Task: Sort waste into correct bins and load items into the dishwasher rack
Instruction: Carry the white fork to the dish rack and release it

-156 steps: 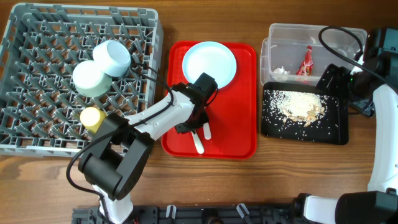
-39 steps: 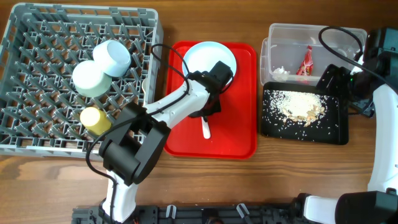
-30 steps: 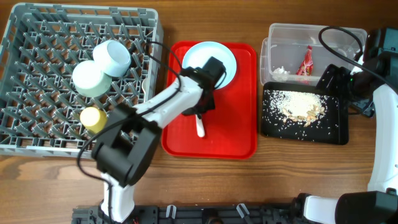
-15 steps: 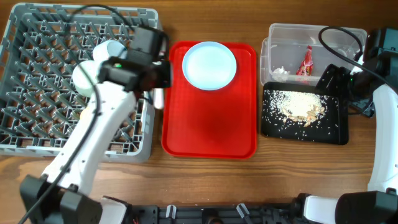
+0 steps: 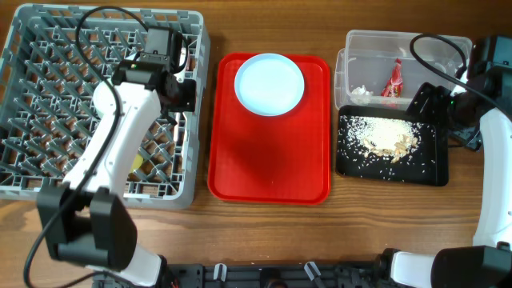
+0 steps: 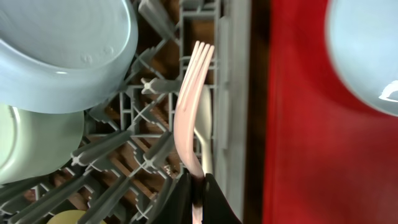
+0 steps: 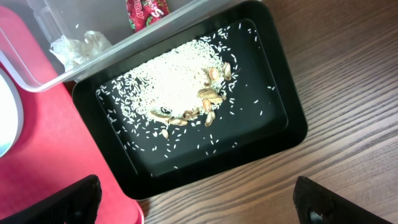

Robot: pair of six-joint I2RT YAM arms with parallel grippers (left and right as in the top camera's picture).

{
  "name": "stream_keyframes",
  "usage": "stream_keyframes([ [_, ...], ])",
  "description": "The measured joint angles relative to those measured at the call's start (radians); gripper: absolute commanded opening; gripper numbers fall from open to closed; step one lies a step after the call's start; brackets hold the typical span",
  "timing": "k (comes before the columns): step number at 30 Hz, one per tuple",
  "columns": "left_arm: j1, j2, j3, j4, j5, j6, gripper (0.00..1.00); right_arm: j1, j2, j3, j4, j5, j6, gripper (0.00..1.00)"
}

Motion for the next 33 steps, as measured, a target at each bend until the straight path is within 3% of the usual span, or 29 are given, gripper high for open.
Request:
stream_keyframes([
  [7, 0.022, 0.037, 0.0, 0.0, 0.0, 0.006, 0.39, 0.0, 0.0, 0.0, 0.0, 0.0, 0.0, 1.0],
  [14, 0.022, 0.036, 0.0, -0.003, 0.01, 0.011, 0.5, 0.0, 0.0, 0.0, 0.0, 0.0, 0.0, 1.0],
  [22, -0.028, -0.063, 0.0, 0.109, 0.204, 0.011, 0.66, 0.0, 0.0, 0.0, 0.001, 0.0, 0.0, 1.0],
  [25, -0.097, -0.095, 0.001, 0.173, 0.248, 0.01, 0.62, 0.0, 0.0, 0.0, 0.002, 0.0, 0.0, 1.0],
  [28, -0.175, -0.093, 0.002, 0.201, 0.263, 0.013, 0.29, 0.0, 0.0, 0.0, 0.002, 0.0, 0.0, 1.0],
  [29, -0.194, -0.09, 0.001, 0.201, 0.258, 0.011, 0.24, 0.0, 0.0, 0.0, 0.002, 0.0, 0.0, 1.0],
  [33, -0.257, -0.076, 0.001, 0.178, 0.186, -0.002, 0.18, 0.0, 0.0, 0.0, 0.001, 0.0, 0.0, 1.0],
])
